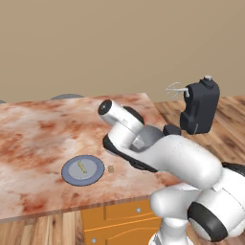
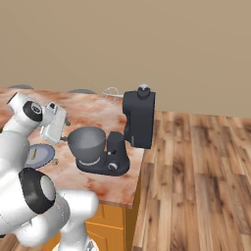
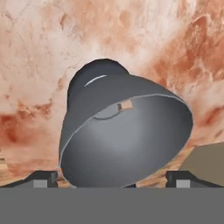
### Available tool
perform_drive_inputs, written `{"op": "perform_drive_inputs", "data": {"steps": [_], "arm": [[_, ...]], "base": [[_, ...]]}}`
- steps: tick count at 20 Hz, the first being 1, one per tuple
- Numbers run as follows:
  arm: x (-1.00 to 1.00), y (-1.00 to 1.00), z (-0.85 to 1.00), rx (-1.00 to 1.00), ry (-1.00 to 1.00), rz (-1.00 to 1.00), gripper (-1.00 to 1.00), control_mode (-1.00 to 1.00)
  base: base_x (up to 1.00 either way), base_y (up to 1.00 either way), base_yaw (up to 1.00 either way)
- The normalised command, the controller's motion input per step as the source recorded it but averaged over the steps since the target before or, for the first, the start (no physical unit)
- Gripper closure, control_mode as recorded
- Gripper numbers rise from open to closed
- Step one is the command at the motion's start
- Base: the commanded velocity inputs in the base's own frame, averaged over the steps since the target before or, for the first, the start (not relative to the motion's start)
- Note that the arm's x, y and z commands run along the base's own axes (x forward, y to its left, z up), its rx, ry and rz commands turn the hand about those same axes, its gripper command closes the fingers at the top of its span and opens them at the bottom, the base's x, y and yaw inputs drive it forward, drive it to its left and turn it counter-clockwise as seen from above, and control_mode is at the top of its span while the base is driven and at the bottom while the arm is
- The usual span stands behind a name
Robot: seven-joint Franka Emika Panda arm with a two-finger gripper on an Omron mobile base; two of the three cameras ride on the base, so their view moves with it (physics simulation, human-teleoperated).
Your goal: Add butter and sugar cubes to the stand mixer bowl and then turn on the stand mixer to begin making frosting.
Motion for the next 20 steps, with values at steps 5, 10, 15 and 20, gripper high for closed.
{"op": "perform_drive_inputs", "data": {"steps": [5,10,15,20], "arm": [[-0.73,0.26,0.26,0.00,-0.10,0.04,-1.00,-1.00],[-0.51,0.40,0.00,-0.01,0.05,0.21,-1.00,-1.00],[-0.37,0.27,0.02,0.00,0.09,0.20,-1.00,-1.00],[-0.23,0.00,0.11,0.06,0.02,-0.09,-1.00,-1.00]], "base": [[0.00,0.00,0.00],[0.00,0.00,0.00],[0.00,0.00,0.00],[0.00,0.00,0.00]]}}
